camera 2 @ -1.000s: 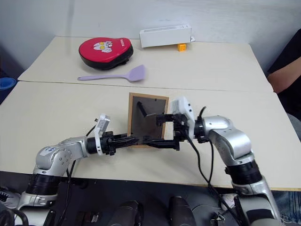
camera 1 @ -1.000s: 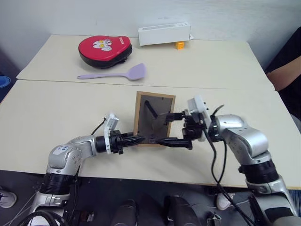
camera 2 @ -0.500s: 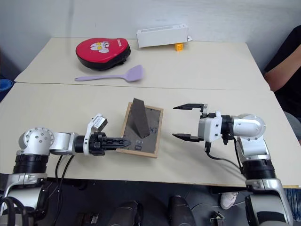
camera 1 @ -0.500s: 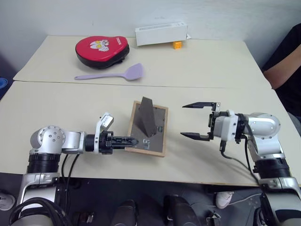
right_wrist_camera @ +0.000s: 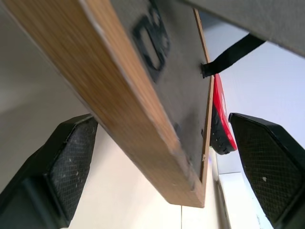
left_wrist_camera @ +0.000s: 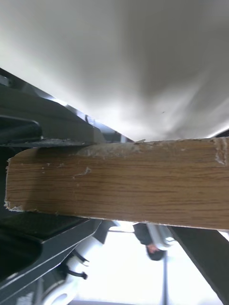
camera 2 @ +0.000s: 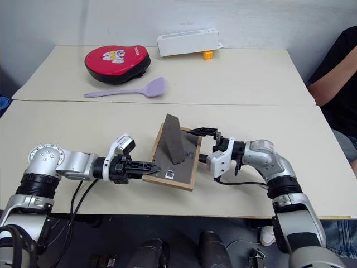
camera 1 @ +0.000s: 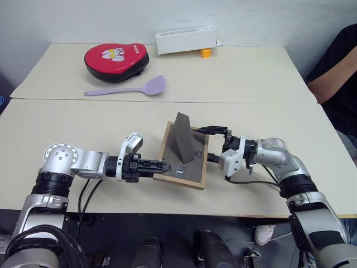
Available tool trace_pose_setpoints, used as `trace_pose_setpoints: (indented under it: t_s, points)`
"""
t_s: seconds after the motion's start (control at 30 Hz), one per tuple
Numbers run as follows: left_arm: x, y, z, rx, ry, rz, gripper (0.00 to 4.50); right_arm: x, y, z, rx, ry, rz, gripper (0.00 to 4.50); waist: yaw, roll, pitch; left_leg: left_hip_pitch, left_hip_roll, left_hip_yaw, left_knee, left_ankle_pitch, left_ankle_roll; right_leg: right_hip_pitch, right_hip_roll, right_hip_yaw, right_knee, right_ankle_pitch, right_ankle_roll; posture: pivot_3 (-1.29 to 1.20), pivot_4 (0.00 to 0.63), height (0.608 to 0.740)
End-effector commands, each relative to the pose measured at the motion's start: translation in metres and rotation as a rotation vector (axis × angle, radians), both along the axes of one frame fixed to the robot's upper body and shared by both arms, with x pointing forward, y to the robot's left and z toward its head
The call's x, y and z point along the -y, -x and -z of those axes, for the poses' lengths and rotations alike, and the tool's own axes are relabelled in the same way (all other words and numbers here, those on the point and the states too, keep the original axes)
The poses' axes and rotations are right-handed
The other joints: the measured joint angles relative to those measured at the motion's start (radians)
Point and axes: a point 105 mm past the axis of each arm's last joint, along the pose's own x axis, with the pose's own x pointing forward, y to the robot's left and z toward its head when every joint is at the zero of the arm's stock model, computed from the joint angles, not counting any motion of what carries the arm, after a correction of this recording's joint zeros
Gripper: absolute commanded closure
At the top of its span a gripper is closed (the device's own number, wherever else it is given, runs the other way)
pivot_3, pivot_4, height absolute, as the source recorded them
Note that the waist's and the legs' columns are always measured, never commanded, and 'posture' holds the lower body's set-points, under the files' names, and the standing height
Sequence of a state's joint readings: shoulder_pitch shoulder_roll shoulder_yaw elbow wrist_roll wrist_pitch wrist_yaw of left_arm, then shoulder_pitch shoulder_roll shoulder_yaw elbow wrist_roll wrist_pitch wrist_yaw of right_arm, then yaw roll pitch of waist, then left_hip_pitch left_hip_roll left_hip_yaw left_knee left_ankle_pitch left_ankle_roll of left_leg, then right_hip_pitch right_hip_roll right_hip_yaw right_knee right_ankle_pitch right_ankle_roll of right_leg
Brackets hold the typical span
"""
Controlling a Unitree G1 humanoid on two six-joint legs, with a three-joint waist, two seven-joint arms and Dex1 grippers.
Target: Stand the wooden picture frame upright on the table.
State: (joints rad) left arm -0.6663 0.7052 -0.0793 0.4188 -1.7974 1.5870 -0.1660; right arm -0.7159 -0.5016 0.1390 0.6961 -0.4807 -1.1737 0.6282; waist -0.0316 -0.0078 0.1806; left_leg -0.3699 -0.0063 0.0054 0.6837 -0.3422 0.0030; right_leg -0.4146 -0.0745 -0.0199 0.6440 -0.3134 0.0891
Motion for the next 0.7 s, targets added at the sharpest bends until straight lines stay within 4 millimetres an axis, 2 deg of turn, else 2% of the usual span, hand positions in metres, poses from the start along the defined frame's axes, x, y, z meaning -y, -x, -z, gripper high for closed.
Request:
trace_pose_setpoints:
  t_s: [0.03, 0.2, 0.27, 0.33, 0.4, 0.43, 0.53, 0.63, 0.7]
  points:
    - [0.002, -0.002, -0.021, 0.039, 0.075, -0.011, 3.26, 0.001, 0.0, -0.01, 0.063, -0.056, 0.002, 1.26, 0.001, 0.0, 0.0, 0.0, 0.0, 0.0, 0.0, 0.0, 0.0, 0.0, 0.0, 0.0, 0.0, 0.0, 0.0, 0.0, 0.15, 0.74]
    - [0.004, -0.005, -0.024, 0.047, 0.11, -0.034, 3.26, 0.003, -0.003, -0.014, 0.093, -0.107, 0.033, 2.76, -0.001, 0.0, 0.0, 0.0, 0.0, 0.0, 0.0, 0.0, 0.0, 0.0, 0.0, 0.0, 0.0, 0.0, 0.0, 0.0, 0.15, 0.74]
    - [0.004, -0.008, -0.024, 0.06, 0.107, -0.055, 3.26, 0.002, -0.004, -0.015, 0.106, -0.119, 0.039, 2.82, -0.001, 0.0, 0.0, 0.0, 0.0, 0.0, 0.0, 0.0, 0.0, 0.0, 0.001, 0.0, 0.0, 0.0, 0.0, 0.0, 0.15, 0.74]
    - [0.005, -0.007, -0.028, 0.098, 0.108, -0.064, 2.51, 0.002, -0.005, -0.015, 0.107, -0.128, 0.04, 2.83, -0.002, 0.0, 0.0, 0.0, 0.0, 0.0, 0.0, 0.0, 0.0, 0.0, 0.001, 0.0, 0.0, 0.0, 0.0, 0.0, 0.15, 0.74]
    - [0.004, -0.007, -0.034, 0.149, 0.115, -0.087, 1.99, 0.001, -0.006, -0.017, 0.112, -0.139, 0.038, 3.12, -0.003, 0.0, 0.0, 0.0, 0.0, 0.0, 0.0, 0.0, 0.0, 0.0, 0.001, 0.0, 0.0, 0.0, 0.0, 0.0, 0.15, 0.74]
    - [-0.001, -0.008, -0.036, 0.177, 0.095, -0.125, 1.66, 0.0, -0.005, -0.02, 0.121, -0.148, 0.03, 3.25, -0.003, 0.0, 0.0, 0.0, 0.0, 0.0, 0.0, 0.0, 0.0, 0.0, 0.001, 0.0, 0.0, 0.0, 0.0, 0.0, 0.15, 0.74]
    - [-0.023, -0.014, -0.049, 0.28, 0.072, -0.26, 0.77, -0.002, -0.004, -0.027, 0.134, -0.165, 0.01, 3.25, -0.009, 0.0, 0.0, 0.0, 0.001, 0.0, 0.0, 0.0, 0.0, 0.0, 0.001, 0.001, -0.001, 0.0, 0.0, 0.0, 0.15, 0.74]
    - [-0.052, -0.018, -0.066, 0.419, 0.057, -0.379, 0.73, -0.003, -0.001, -0.03, 0.131, -0.183, -0.011, 3.25, -0.017, 0.0, 0.0, 0.0, 0.001, 0.0, -0.001, 0.001, -0.001, 0.0, 0.001, 0.001, 0.0, 0.0, 0.0, 0.0, 0.15, 0.74]
    - [-0.07, -0.016, -0.068, 0.516, -0.035, -0.411, 0.73, -0.004, 0.001, -0.035, 0.112, -0.217, -0.021, 3.25, -0.021, 0.0, 0.0, 0.0, 0.001, 0.0, -0.001, 0.001, -0.001, 0.0, 0.002, 0.0, -0.001, 0.0, -0.001, 0.0, 0.15, 0.74]
